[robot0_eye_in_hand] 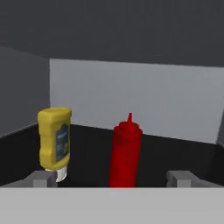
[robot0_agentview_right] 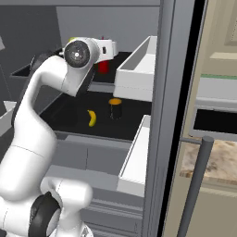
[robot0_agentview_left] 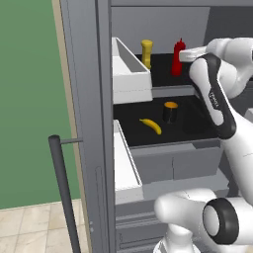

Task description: Place the mustard and ketchup from the counter to the top shelf of the fridge. If the existing items in the fridge are on the top shelf, move them to other shelves.

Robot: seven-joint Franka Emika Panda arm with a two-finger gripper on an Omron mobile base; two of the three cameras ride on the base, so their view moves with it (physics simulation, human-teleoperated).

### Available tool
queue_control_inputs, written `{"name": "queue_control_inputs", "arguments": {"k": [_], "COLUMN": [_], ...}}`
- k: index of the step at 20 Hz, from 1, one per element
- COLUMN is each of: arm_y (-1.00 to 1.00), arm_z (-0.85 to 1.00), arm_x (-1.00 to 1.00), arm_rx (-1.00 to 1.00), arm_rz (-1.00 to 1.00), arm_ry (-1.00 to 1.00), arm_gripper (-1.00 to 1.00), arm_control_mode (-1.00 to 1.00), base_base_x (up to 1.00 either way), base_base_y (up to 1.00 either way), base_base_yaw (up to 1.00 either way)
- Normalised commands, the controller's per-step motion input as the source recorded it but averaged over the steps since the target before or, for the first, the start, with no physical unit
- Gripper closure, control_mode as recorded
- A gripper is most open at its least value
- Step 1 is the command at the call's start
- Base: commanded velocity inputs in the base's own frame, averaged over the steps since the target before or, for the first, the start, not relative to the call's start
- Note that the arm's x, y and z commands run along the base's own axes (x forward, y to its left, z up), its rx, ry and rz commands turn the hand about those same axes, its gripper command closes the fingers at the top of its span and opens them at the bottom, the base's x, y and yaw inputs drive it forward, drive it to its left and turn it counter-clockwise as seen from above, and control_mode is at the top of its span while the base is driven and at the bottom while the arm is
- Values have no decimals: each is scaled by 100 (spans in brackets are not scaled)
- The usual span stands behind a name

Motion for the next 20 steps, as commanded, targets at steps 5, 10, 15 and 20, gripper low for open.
{"name": "queue_control_inputs", "arguments": {"k": [5,10,15,20], "arm_y": [4,3,0,0], "arm_z": [49,51,36,-8], "arm_x": [-100,-100,-100,-100], "arm_rx": [-4,-4,-1,-4], "arm_rz": [0,0,0,0], "arm_ry": [-5,0,0,0], "arm_gripper": [-100,-100,-100,-100], "arm_control_mode": [-100,-100,-100,-100], "base_base_x": [0,0,0,0], "base_base_y": [0,0,0,0], "base_base_yaw": [0,0,0,0]}}
